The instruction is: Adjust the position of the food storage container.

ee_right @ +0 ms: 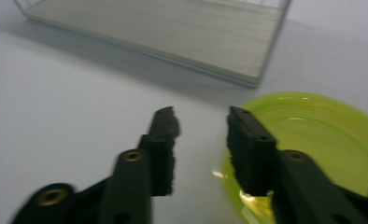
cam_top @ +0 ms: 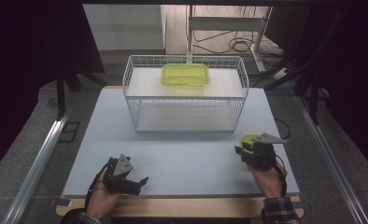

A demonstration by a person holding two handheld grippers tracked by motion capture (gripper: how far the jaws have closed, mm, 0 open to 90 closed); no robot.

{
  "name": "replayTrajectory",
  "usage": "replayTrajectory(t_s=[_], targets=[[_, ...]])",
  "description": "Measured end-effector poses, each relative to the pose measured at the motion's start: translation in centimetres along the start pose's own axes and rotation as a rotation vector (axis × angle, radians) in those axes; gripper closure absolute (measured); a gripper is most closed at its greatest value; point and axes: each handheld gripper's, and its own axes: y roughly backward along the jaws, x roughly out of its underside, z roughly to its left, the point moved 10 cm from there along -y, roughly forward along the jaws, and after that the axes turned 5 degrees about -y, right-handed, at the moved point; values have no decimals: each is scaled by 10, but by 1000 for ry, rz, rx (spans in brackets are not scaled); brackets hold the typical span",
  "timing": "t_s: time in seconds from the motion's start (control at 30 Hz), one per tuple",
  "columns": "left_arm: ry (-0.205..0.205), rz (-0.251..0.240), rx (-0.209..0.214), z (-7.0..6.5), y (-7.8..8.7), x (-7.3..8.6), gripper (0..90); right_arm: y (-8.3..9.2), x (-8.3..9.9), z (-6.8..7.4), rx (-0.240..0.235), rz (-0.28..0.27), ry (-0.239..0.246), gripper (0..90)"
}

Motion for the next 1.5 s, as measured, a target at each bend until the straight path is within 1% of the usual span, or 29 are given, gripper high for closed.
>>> replayTrajectory(t_s=[0.03, 0.07, 0.1, 0.17, 0.2, 0.23, 0.33, 0.6, 0.67, 0.87, 1.0, 1.1, 1.17, 1.27, 1.33, 1.5], targets=[[1, -1, -1, 0, 0, 0, 18, 2, 0, -9, 17, -2, -7, 728], [4, 0, -4, 1, 0, 0, 18, 3, 0, -15, 22, -2, -11, 767], [5, 0, -4, 1, 0, 0, 18, 4, 1, -25, 34, 0, -21, 817], [5, 1, -2, 1, 0, 0, 18, 6, 2, -35, 55, 4, -26, 867], [4, 4, -3, 1, 0, 1, 18, 7, 2, -38, 55, 4, -32, 885], [2, 6, -3, 1, 0, 1, 18, 8, 2, -43, 65, 6, -36, 891], [0, 6, -4, 0, -1, 1, 18, 9, 2, -54, 88, 15, -47, 893], [1, 5, -6, 1, 0, 1, 18, 12, 2, -84, 150, 7, -87, 893], [3, 7, -5, 1, -1, 1, 19, 13, 2, -90, 159, 4, -101, 893], [1, 10, -7, 0, -1, 1, 20, 17, 4, -107, 196, 0, -116, 893], [0, 11, -7, 0, -1, 1, 20, 14, 10, -115, 203, 19, -128, 893], [-5, 19, -6, 0, -2, 2, 22, 11, 15, -117, 200, 33, -131, 892], [-9, 20, -5, -1, -2, 2, 22, 9, 17, -117, 199, 41, -124, 892], [-9, 20, -6, 0, -2, 2, 22, 7, 19, -114, 190, 49, -126, 891], [-10, 21, -7, 0, -2, 2, 23, 5, 20, -112, 187, 56, -114, 890], [-14, 25, -8, -1, -3, 3, 23, 1, 20, -100, 167, 68, -105, 889]])
